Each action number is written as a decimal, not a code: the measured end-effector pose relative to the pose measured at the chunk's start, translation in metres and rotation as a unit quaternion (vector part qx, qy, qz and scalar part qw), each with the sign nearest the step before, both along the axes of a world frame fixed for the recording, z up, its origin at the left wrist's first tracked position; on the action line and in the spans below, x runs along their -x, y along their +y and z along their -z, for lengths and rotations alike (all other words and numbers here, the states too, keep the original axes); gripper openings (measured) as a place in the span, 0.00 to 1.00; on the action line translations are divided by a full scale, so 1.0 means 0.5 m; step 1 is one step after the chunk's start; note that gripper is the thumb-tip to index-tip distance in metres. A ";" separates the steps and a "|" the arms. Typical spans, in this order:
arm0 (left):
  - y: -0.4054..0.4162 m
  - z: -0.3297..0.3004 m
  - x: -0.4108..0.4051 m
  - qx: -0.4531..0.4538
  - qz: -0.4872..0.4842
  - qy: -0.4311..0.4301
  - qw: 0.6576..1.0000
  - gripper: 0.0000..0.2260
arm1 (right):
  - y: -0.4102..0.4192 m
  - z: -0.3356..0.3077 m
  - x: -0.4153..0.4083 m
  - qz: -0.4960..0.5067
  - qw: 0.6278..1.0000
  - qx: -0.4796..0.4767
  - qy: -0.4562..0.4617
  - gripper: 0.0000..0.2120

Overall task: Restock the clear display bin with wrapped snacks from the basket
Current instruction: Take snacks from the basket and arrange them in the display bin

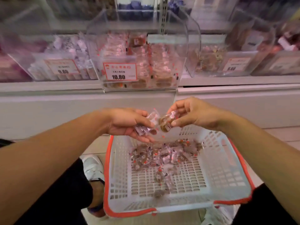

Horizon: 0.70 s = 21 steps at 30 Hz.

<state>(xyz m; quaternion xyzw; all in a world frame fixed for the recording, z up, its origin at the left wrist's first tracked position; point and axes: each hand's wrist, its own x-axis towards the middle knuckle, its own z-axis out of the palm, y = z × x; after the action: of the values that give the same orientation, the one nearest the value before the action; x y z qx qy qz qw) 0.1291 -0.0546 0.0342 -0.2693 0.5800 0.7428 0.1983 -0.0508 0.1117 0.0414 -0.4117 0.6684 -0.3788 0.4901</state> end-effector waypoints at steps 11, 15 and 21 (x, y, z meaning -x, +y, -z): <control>0.028 -0.137 0.002 -0.057 -0.044 0.047 0.996 0.07 | 0.015 -0.070 -0.030 0.119 0.963 0.205 -0.127 0.19; 0.040 -0.135 0.032 -0.109 -0.028 0.058 0.992 0.16 | 0.034 -0.073 -0.010 0.089 0.972 0.203 -0.074 0.21; 0.033 -0.133 0.059 -0.189 -0.028 0.096 0.977 0.18 | 0.020 -0.050 -0.003 0.091 0.964 0.209 -0.138 0.23</control>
<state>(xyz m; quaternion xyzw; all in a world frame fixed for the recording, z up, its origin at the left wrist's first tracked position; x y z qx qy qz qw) 0.0998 -0.0382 0.1005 -0.1710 0.4378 0.8665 0.1679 -0.0492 0.1216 0.0662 -0.3865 0.5349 -0.6060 0.4441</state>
